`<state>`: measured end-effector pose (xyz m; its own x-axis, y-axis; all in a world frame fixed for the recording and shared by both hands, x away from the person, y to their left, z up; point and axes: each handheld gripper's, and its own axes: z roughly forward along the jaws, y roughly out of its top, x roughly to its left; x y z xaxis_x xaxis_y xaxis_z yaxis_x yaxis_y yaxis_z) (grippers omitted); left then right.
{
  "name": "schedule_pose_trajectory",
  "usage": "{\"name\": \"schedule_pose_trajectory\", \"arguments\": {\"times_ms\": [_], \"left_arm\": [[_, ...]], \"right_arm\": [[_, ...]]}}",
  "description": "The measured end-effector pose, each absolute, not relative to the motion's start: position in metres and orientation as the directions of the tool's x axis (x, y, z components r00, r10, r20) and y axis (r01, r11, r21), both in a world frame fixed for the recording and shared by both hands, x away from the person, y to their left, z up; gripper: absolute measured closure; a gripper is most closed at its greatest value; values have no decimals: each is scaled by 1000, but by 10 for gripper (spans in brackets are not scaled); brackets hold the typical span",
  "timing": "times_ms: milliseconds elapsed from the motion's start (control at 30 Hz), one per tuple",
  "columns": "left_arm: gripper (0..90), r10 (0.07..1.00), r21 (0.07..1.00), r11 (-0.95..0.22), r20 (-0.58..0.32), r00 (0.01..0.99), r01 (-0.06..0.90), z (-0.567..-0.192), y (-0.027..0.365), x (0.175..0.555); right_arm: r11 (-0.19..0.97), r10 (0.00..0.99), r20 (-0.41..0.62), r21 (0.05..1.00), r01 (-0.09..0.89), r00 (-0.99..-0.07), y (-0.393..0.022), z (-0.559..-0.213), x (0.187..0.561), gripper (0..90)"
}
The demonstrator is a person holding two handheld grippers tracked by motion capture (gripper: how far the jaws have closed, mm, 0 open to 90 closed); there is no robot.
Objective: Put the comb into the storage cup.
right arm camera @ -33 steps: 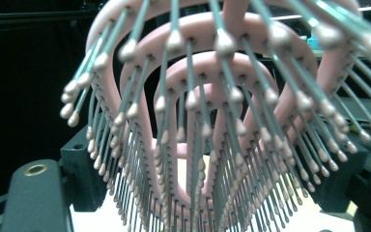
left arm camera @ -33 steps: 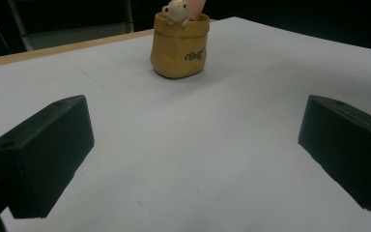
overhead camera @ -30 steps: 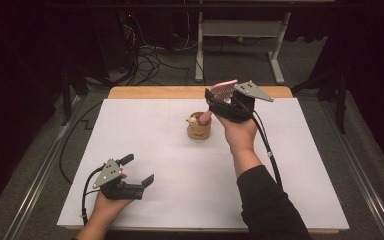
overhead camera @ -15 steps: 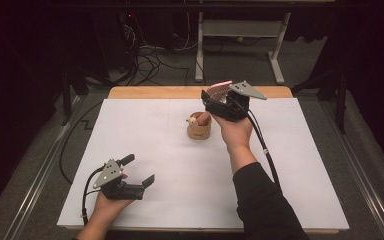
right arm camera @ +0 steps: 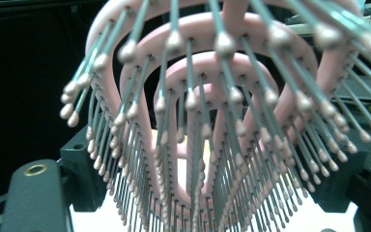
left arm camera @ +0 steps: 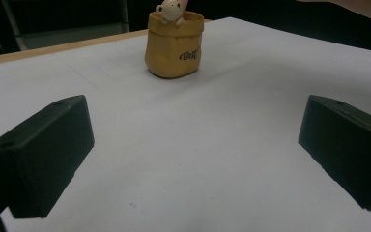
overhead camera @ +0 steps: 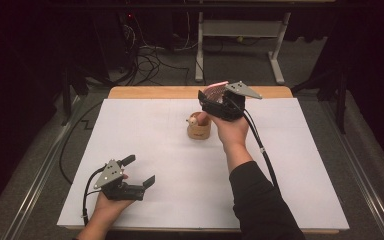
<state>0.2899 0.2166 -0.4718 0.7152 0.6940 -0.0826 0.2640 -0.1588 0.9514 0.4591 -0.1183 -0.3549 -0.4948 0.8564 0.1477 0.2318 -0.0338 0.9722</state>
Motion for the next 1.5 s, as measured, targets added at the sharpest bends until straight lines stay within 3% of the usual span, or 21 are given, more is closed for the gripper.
{"name": "schedule_pose_trajectory", "arguments": {"times_ms": [1500], "left_arm": [[0, 696, 957, -135, -93, 712, 257, -471, 219, 289]], "right_arm": [[-12, 853, 156, 960, 279, -498, -101, -378, 469, 200]]}}
